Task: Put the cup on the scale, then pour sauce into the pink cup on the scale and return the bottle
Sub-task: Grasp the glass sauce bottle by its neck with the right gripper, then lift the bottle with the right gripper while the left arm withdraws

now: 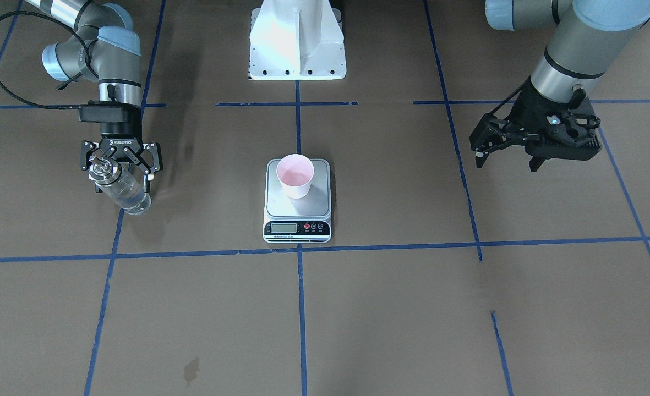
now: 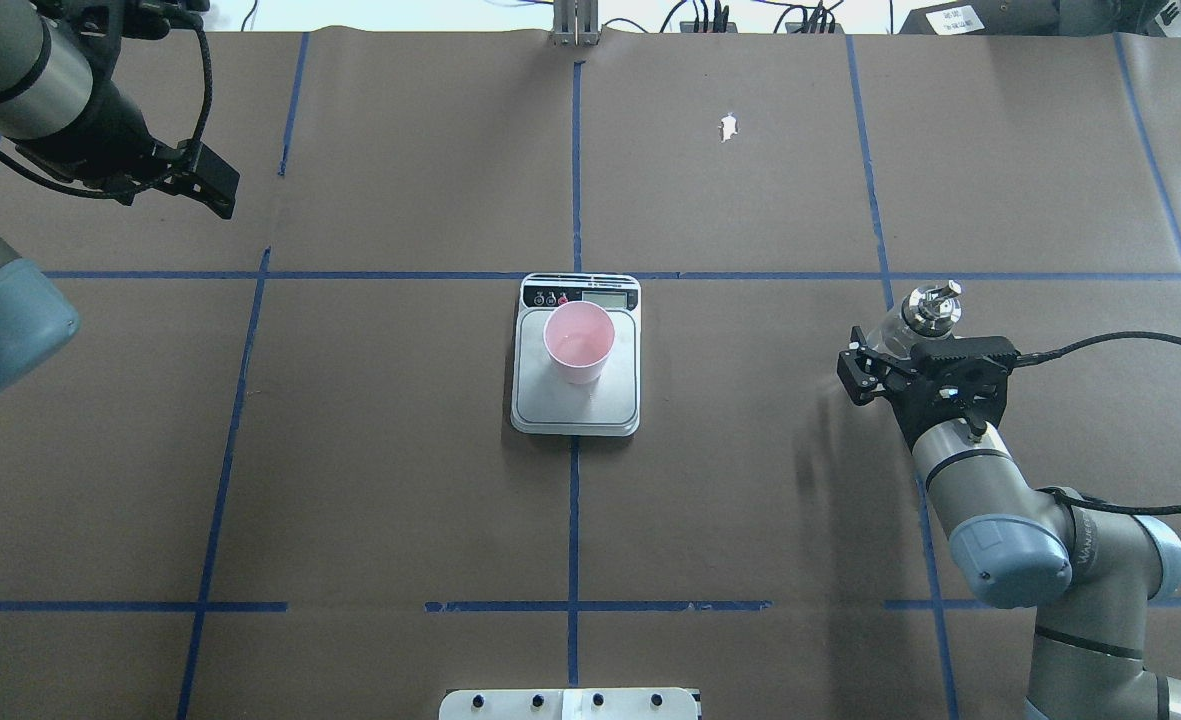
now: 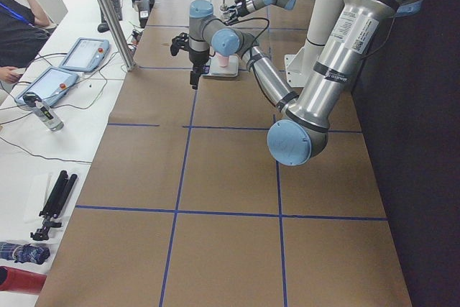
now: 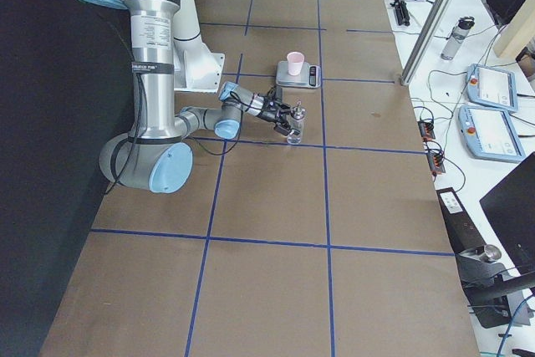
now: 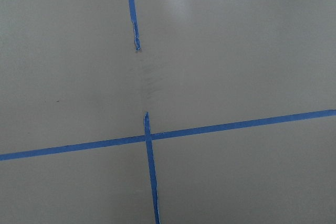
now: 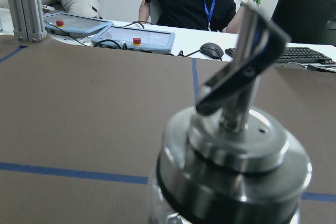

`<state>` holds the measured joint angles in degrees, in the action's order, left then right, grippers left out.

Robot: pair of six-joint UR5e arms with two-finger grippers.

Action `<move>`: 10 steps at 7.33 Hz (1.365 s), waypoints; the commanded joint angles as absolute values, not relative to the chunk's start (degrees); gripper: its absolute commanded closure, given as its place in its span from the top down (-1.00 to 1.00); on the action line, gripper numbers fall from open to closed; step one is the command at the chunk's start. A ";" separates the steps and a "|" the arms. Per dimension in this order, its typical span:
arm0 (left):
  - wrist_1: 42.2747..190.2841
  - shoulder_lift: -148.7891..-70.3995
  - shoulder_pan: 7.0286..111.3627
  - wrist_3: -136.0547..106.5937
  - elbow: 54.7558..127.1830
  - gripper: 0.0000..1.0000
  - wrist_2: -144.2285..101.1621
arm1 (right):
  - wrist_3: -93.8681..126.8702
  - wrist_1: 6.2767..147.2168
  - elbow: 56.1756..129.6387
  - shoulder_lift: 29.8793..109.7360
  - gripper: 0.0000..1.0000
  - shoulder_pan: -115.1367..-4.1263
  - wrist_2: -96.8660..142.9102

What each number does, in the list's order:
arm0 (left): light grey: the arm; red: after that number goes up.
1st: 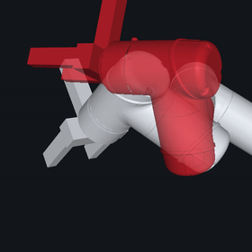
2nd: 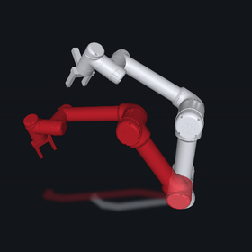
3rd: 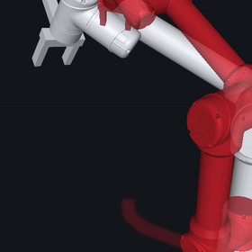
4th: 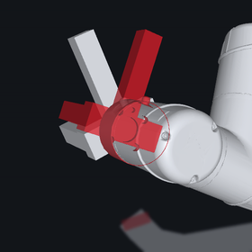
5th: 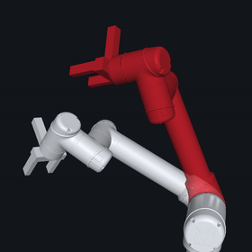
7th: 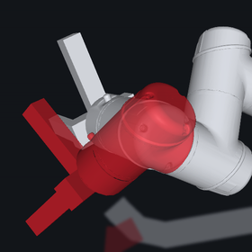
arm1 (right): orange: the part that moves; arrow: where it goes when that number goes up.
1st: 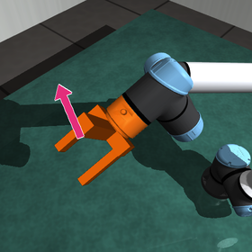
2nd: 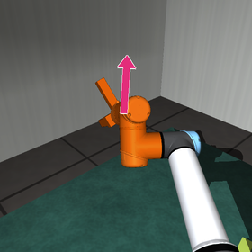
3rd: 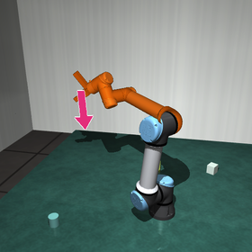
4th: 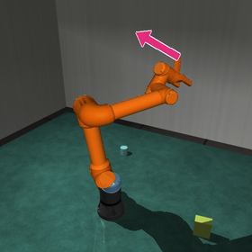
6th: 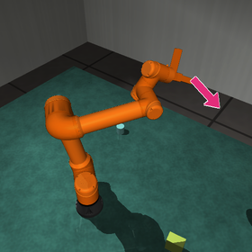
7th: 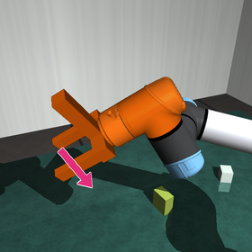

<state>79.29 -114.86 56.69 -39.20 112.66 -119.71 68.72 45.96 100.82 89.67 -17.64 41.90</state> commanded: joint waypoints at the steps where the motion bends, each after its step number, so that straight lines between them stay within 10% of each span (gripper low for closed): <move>1: 79.28 -114.96 56.69 -39.20 112.68 1.00 -119.71 | 68.73 45.97 100.81 89.65 1.00 -17.75 41.92; 4: 79.28 -114.96 56.69 -39.20 112.68 1.00 -119.71 | 68.82 46.05 100.81 89.65 0.81 -18.02 41.92; 7: 79.28 -114.96 56.69 -39.20 112.68 1.00 -119.71 | 68.73 45.53 101.25 89.47 -0.99 -19.33 43.14; 10: 79.28 -114.96 56.78 -39.20 112.68 1.00 -119.71 | 58.89 42.54 105.38 89.30 -1.00 -23.11 48.78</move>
<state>79.28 -114.96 56.71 -39.20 112.68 -119.71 61.62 42.88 103.95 89.35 -22.15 47.81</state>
